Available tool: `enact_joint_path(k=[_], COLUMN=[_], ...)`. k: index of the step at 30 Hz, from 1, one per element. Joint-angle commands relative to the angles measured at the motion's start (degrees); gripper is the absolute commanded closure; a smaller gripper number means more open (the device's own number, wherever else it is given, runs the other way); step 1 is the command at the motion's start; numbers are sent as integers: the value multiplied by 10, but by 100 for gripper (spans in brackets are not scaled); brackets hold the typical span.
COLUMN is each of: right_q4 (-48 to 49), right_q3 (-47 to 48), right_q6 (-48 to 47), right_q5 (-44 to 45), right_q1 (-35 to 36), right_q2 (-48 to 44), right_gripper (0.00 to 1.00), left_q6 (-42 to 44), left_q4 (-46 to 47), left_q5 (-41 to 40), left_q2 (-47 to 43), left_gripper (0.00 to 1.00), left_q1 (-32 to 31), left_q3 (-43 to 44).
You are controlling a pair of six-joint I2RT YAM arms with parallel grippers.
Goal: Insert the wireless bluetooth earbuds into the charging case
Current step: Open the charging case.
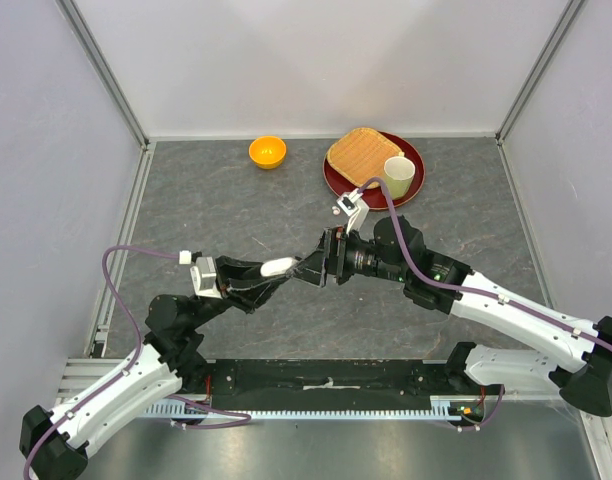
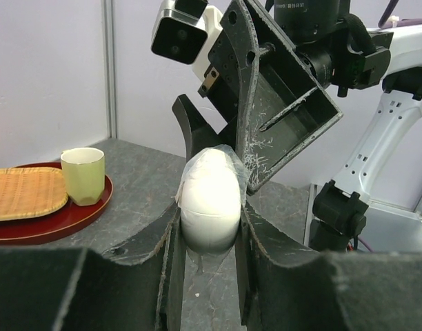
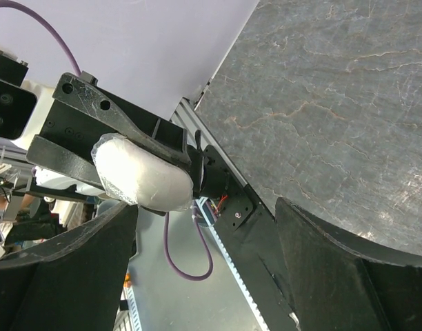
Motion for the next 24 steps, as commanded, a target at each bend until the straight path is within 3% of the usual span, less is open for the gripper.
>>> enact_joint_path(k=[1,24], right_q4=[37,46], right_q3=[1,-28], right_q6=[9,17], right_q5=[23,92], right_q1=[2,2], right_q2=[-13,-49], right_gripper=[13,8], left_q6=[-15,-12], left_q4=[11,-39], left_q5=[43,49], left_q2=[2,-15], left_gripper=[98,98], left_q1=[1,0], left_q3=[26,20])
